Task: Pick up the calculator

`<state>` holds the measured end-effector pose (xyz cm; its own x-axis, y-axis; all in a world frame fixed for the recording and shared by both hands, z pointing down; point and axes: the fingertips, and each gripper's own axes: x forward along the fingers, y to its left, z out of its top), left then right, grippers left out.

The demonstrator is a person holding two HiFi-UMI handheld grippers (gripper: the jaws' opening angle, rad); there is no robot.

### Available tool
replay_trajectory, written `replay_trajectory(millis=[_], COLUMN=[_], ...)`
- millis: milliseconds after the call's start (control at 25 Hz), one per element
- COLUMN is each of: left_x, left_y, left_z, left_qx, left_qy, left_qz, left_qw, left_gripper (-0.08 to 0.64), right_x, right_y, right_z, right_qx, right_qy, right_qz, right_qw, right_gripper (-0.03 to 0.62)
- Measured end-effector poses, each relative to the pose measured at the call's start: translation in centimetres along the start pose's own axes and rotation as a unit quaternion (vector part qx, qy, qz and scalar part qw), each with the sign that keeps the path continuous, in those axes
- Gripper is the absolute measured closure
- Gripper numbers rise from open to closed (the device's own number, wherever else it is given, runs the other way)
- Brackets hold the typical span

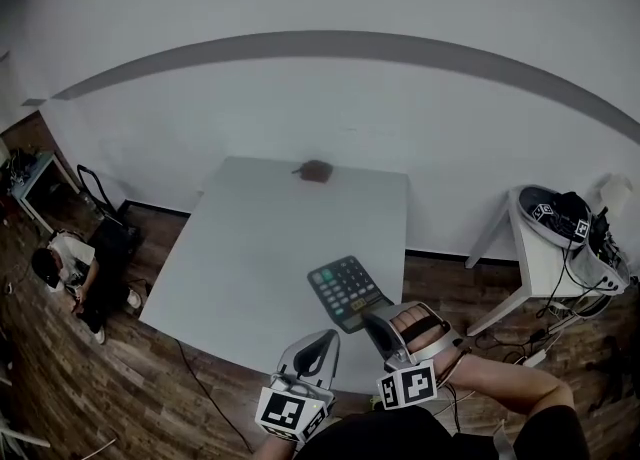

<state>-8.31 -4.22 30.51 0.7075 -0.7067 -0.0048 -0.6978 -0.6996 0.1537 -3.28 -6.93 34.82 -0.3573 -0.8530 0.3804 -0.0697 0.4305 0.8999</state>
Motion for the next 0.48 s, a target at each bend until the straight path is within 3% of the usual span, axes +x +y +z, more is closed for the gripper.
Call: replay_trajectory(millis=[480], left_x=[-0.37], left_y=[-0.47], left_z=[0.33], left_qx=[0.004], left_qy=[-0.004], left_qz=[-0.005], left_qw=[1.0], left_gripper=[0.555], right_x=[-0.72], right_y=[0.3], right_z=[0.36], right_qx=[0.001], right_qy=[0.003], right_qz=[0.001], right_qw=[1.0], right_gripper=[0.537])
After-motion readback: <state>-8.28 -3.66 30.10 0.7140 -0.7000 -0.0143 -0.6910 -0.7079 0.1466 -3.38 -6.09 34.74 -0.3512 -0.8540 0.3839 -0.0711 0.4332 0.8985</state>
